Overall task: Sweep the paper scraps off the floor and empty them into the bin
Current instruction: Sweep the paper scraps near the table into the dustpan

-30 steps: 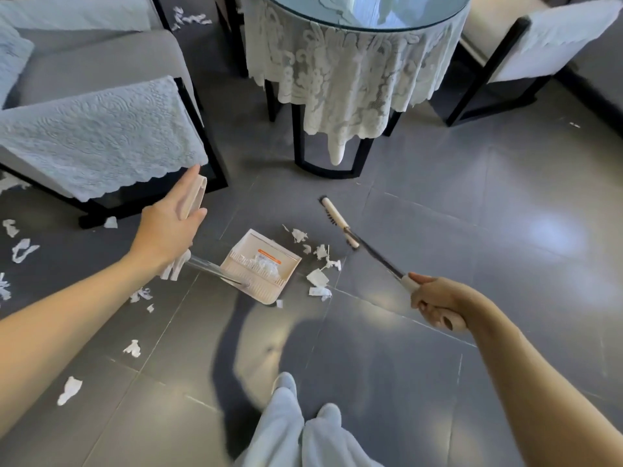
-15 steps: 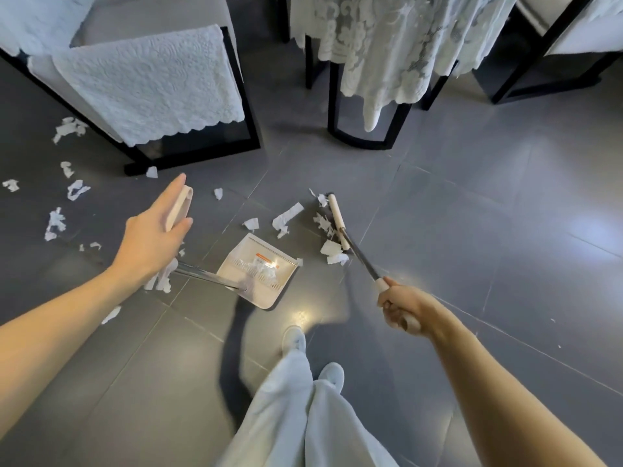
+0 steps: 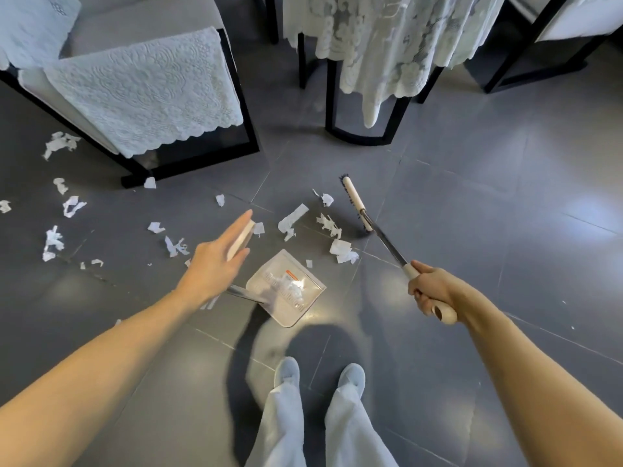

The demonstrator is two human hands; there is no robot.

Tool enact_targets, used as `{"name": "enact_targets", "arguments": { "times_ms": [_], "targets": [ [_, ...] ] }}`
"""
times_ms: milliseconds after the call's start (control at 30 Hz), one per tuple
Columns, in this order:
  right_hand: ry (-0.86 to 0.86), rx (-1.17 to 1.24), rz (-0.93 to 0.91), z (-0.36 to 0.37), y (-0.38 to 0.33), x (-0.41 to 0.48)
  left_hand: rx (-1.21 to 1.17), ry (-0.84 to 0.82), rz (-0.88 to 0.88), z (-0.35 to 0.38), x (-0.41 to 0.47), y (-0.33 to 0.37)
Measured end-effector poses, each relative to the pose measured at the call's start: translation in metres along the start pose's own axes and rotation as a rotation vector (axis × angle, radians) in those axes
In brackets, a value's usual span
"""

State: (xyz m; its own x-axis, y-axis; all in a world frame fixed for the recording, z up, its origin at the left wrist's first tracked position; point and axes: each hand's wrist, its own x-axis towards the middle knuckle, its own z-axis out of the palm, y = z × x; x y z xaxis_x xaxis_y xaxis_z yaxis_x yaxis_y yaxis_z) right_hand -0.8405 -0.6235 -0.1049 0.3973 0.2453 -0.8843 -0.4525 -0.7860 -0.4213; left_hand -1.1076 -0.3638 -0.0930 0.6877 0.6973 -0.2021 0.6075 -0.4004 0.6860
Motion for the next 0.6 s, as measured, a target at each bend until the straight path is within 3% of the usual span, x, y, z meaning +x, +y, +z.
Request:
{"name": "enact_targets", "arguments": {
  "times_ms": [167, 333, 600],
  "targets": [
    [-0.027, -0.124, 0.008, 0.024, 0.014, 0.018, 0.009, -0.037, 0.042, 0.008, 0.049, 0.009],
    [-0.161, -0.191, 0.083, 0.041, 0.035, -0.009, -0.045, 0.001, -0.001, 0.013, 0.076, 0.020],
    [-0.203, -0.026, 0.138, 0.019, 0.031, -0.078, -0.072, -0.010, 0.018, 0.012, 0.084, 0.023]
  ]
}}
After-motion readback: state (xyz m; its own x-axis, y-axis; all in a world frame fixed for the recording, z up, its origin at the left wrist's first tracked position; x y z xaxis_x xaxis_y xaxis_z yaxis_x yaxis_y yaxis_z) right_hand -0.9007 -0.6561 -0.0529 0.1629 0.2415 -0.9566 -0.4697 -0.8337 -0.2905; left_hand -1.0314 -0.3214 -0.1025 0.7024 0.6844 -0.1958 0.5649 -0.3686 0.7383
